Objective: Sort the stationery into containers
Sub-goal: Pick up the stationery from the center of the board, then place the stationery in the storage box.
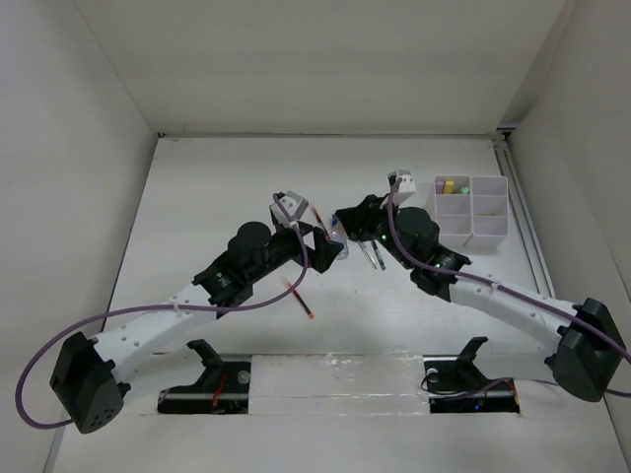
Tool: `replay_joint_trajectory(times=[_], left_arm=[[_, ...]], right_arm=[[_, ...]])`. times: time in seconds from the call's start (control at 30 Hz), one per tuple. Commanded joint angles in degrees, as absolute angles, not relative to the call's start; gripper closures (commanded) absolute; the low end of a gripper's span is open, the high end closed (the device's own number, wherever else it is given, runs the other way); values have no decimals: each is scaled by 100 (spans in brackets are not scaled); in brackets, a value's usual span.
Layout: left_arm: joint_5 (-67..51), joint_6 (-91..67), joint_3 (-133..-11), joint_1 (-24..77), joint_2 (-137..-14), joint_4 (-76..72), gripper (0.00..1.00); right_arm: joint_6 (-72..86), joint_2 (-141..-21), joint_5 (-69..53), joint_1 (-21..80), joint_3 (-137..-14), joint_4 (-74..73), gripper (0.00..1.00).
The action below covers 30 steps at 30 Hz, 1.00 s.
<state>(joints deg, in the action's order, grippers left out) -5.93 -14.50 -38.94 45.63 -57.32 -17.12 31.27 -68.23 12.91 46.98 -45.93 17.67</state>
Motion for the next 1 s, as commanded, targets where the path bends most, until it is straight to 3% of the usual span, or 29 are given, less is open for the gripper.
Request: replay_joint_trajectory(times=[0.0,0.2,0.4,0.63,0.8,0.97], left_arm=[[-440,-1652,-4034,4562,-5362,-1609,0],[535,-2677,-4305,4562,-5229,-793,0],[711,-3207,-4614,4562,-5291,377,0],[537,-3208,-4676,4562,-5229,817,0],[247,-3147,-4535,4562,-5229,537,0],[-17,-3146,-4482,4562,-5229,414,0]], right_arm=[[2577,-6803,1214,4064,-4852,1811,100],[995,-6697,-103,3016,-4790,2048,100],[239,-6697,-667,1628,-4369,2538,100],[26,-6916,-1906,396,-3533,4453,100],[308,-7461,-2958,-437,-3604,5008,100],[676,-7944,-3217,-896,-3604,5448,100]])
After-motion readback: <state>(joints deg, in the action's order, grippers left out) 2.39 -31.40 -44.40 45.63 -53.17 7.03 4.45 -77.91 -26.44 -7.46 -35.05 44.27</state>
